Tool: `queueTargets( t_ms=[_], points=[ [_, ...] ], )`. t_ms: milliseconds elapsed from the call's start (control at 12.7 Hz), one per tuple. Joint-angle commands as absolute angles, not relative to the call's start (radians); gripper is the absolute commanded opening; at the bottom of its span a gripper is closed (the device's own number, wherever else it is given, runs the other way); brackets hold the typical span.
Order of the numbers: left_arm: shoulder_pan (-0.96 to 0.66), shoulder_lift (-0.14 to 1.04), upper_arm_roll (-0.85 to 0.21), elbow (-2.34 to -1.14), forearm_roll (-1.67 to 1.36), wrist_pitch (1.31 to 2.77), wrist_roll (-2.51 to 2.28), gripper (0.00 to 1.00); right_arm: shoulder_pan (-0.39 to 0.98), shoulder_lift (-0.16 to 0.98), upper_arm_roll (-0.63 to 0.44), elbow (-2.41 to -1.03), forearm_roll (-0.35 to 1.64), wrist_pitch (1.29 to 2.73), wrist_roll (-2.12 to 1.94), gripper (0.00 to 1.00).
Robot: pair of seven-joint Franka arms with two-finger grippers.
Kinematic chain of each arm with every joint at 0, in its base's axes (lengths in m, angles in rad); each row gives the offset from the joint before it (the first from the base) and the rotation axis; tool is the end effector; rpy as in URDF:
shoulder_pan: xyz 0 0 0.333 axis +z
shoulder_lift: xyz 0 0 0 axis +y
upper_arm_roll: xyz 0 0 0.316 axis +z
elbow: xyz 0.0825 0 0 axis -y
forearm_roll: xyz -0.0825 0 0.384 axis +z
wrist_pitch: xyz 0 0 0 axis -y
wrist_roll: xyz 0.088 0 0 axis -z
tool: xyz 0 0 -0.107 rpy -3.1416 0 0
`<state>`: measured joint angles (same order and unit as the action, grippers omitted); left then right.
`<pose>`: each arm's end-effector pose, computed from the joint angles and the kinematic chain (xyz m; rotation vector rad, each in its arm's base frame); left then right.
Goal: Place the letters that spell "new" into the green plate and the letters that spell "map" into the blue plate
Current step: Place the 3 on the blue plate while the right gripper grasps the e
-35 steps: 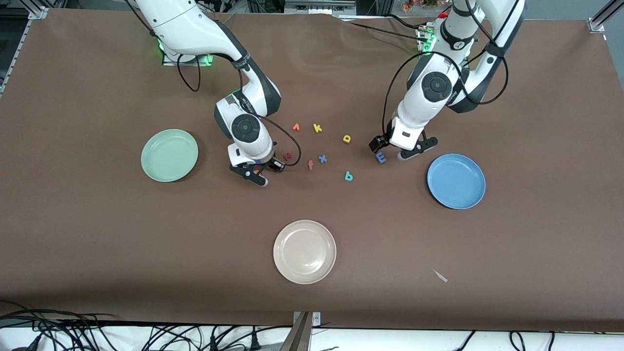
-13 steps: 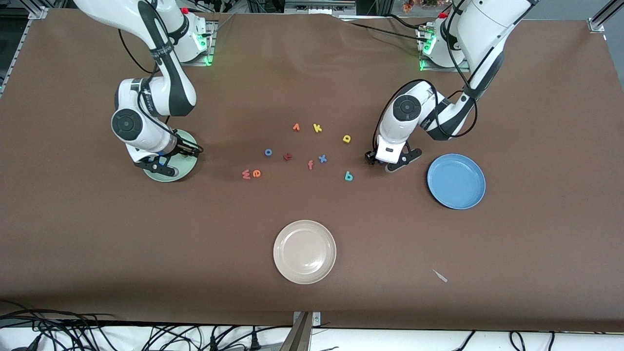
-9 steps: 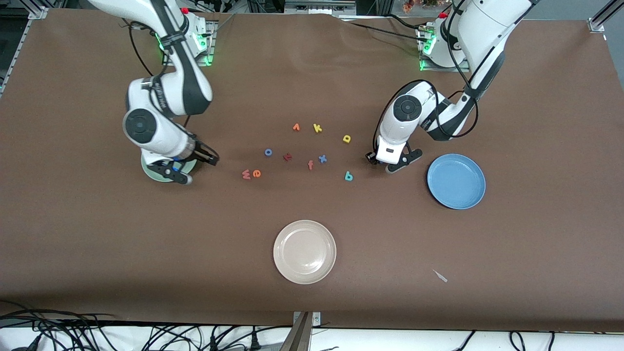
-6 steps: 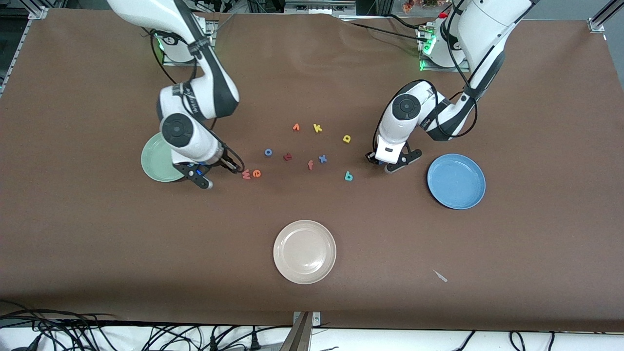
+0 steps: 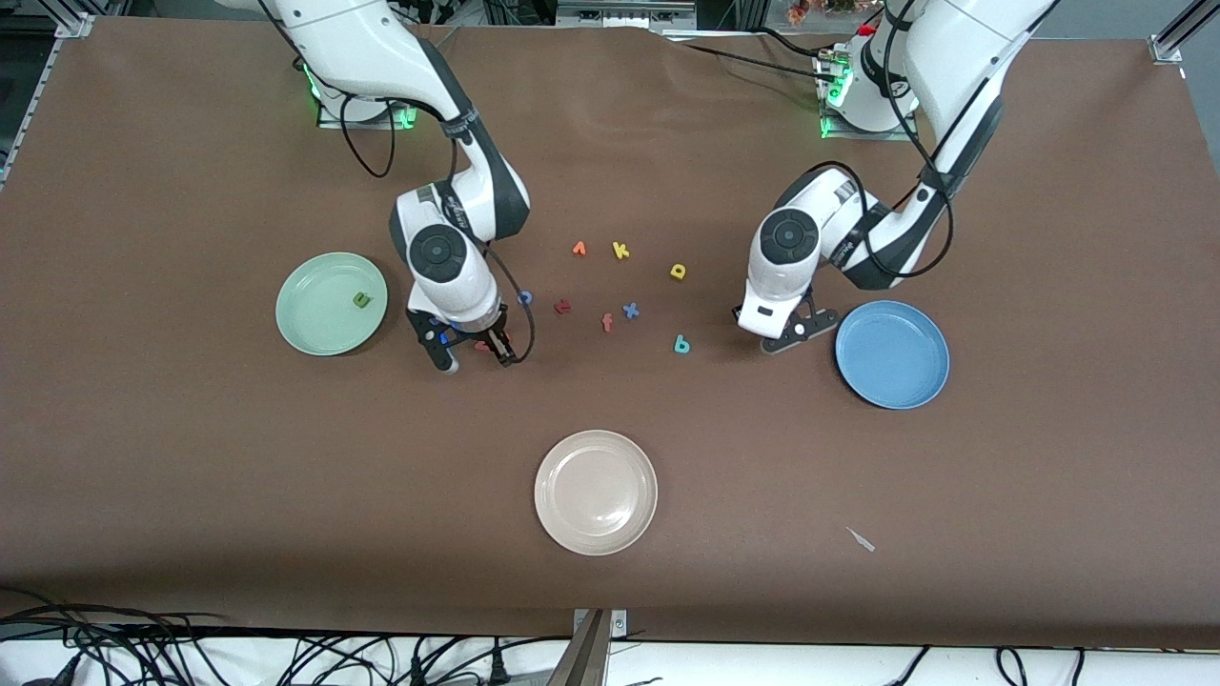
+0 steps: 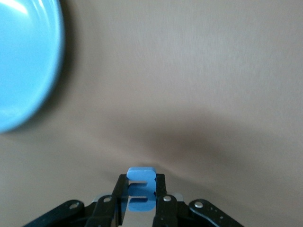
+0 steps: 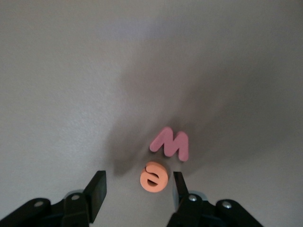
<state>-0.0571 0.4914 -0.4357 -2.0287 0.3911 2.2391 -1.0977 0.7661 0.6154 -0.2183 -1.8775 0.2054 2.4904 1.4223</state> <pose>0.5121 -0.2612 0.2056 -2.8928 -0.5117 0.1396 0.5410 0.3366 0.1884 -2.7450 1.4947 -0.0156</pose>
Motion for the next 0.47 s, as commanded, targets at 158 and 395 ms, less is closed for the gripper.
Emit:
queueTargets(
  t_ms=[158,395],
  points=[
    [0.102,0.492,-0.443,-1.873,0.353,1.978,-0.563,0.02,0.778,0.638,-0.227,-1.853,0.224,2.482,1.44,0.65],
    [0.243,0.497,-0.443,-1.858,0.35,1.977,-0.225,0.02,0.792,0.649,-0.227,-1.864,0.224,2.482,1.439,0.56]
  ],
)
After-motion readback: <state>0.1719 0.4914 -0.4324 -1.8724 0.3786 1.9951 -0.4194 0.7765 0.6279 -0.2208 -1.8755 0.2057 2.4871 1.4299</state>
